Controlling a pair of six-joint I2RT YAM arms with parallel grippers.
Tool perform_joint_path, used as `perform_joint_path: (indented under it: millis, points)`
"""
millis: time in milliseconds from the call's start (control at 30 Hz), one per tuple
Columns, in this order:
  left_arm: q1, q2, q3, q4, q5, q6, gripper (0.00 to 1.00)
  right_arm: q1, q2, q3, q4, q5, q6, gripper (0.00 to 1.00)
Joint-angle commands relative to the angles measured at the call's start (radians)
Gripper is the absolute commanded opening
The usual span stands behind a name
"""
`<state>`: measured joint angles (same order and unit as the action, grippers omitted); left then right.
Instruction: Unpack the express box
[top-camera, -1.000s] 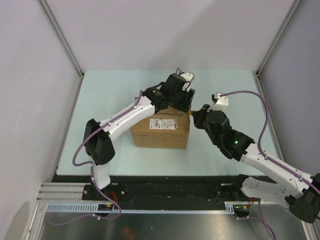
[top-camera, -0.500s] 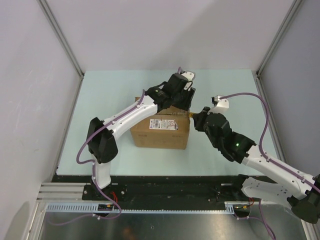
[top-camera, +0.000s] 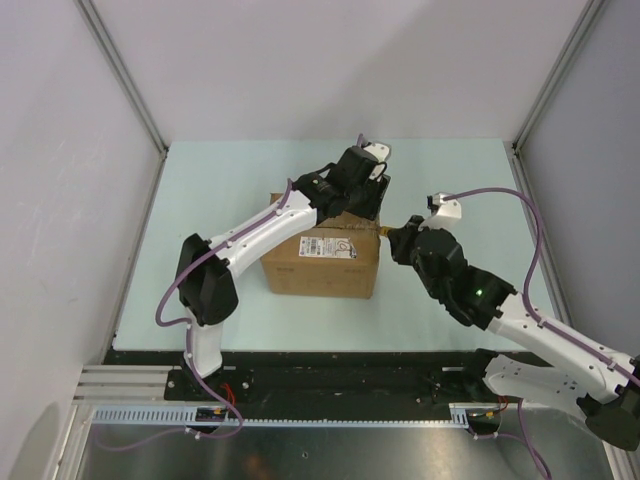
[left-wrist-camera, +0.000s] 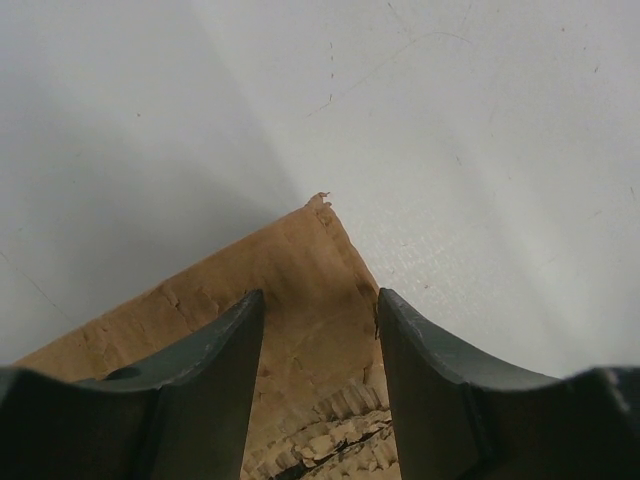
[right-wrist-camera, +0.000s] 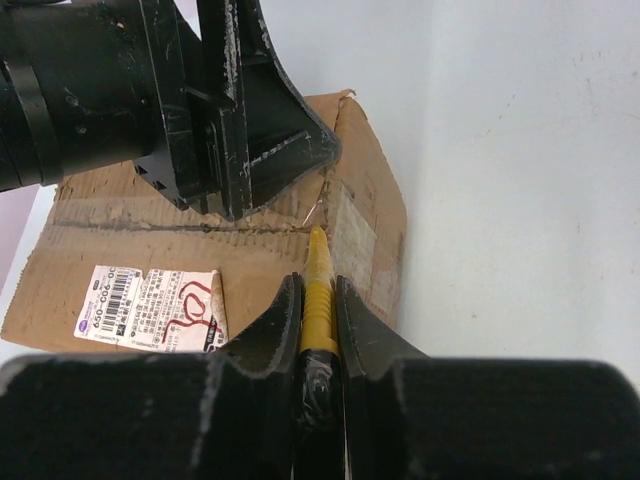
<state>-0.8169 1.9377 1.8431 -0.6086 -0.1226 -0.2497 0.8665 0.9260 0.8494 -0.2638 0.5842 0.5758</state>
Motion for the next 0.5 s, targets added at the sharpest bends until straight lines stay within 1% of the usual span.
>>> perform_joint_path:
  millis: [0,133,300,467]
  points:
    - [0.004,0.041,0.01,-0.057,-0.014,0.023,0.55,0.008,0.008,-0.03,-0.025,-0.035,0.012,0.0]
    - [0.005,0.041,0.011,-0.06,-0.017,0.023,0.56,0.009,0.004,-0.029,-0.012,-0.044,0.021,0.0]
    - [0.005,0.046,0.021,-0.06,-0.022,0.026,0.57,0.009,-0.053,-0.029,-0.044,-0.075,0.048,0.0]
    - [0.004,0.047,0.031,-0.062,-0.025,0.032,0.64,0.011,-0.116,-0.029,-0.126,-0.09,0.084,0.0]
